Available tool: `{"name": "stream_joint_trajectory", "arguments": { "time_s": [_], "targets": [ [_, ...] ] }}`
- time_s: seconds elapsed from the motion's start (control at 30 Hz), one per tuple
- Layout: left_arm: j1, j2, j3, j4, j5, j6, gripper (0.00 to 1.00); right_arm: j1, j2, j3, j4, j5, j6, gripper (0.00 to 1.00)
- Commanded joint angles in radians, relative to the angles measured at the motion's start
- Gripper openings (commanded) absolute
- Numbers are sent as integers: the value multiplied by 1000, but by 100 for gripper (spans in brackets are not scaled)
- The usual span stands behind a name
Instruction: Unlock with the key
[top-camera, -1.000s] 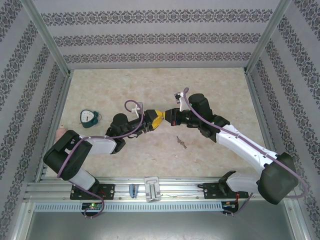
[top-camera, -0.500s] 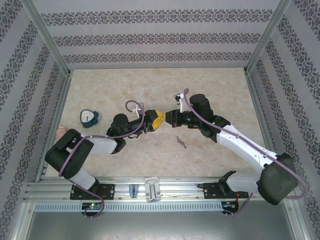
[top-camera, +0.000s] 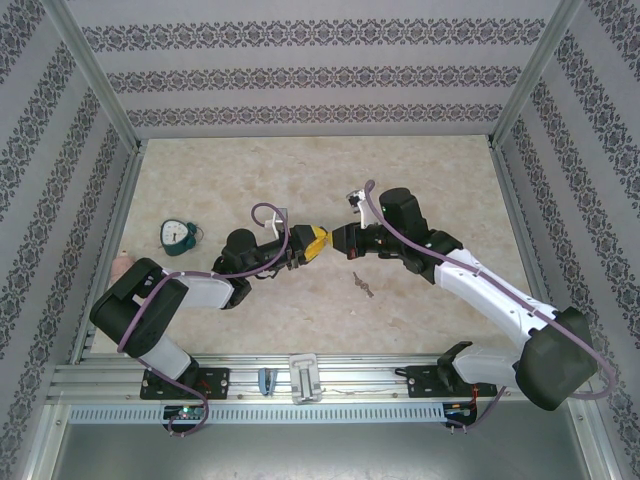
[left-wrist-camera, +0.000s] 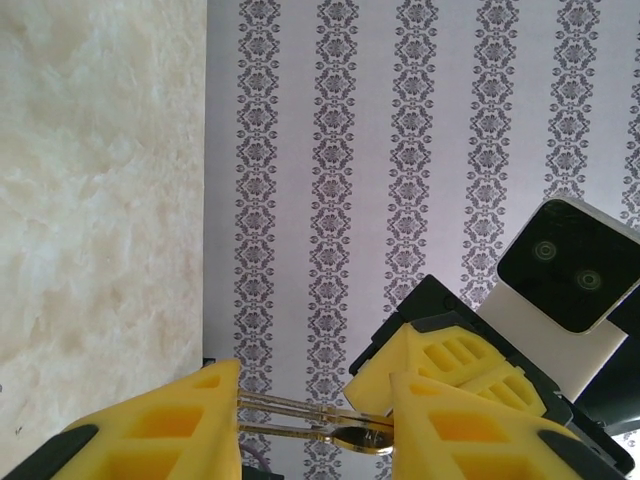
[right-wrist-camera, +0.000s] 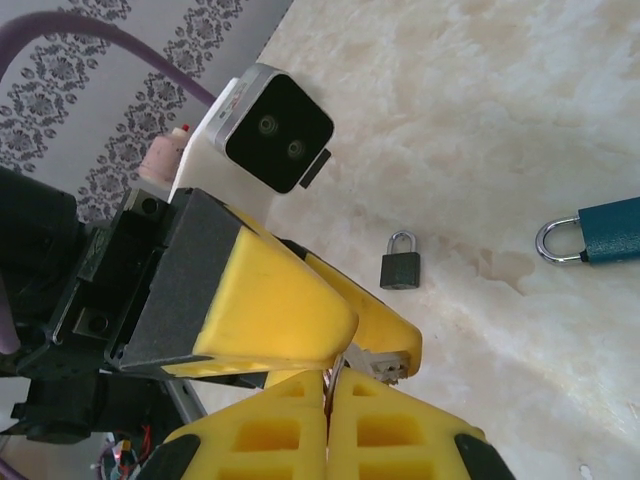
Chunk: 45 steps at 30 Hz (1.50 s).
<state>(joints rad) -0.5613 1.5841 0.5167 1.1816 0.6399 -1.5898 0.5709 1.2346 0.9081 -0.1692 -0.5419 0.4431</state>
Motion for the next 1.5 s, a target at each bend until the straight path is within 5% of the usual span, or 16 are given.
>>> {"name": "stream_joint_trajectory", "arguments": {
  "time_s": [0.0,0.17,0.33,0.5,0.6,0.77,1.13,1.47],
  "targets": [
    [-10,-20,20,-8,-31,34,26,30,-13,36,-95,-193,-76,0],
    [-10,-64,32,-104,-19,90,35,32,0,69,-161,-192,-121,0],
    [-11,-97,36,-154,-17,116,29,32,-2,68,-143,-139,-106,0],
    [-11,-91,17,-101,-19,98,53,30,-31,36,-67,-62,-59,0],
    [-11,-75,12,-61,-7,84,56,26,-45,19,-19,-43,-33,0],
    [-12,-56,15,0,26,65,55,5,-37,12,6,-55,-15,0],
    [-12,-68,11,12,48,65,33,-41,-44,0,-1,-79,-10,0],
    [-13,-63,21,57,65,71,56,-62,-36,-6,23,-138,10,0]
  ]
}}
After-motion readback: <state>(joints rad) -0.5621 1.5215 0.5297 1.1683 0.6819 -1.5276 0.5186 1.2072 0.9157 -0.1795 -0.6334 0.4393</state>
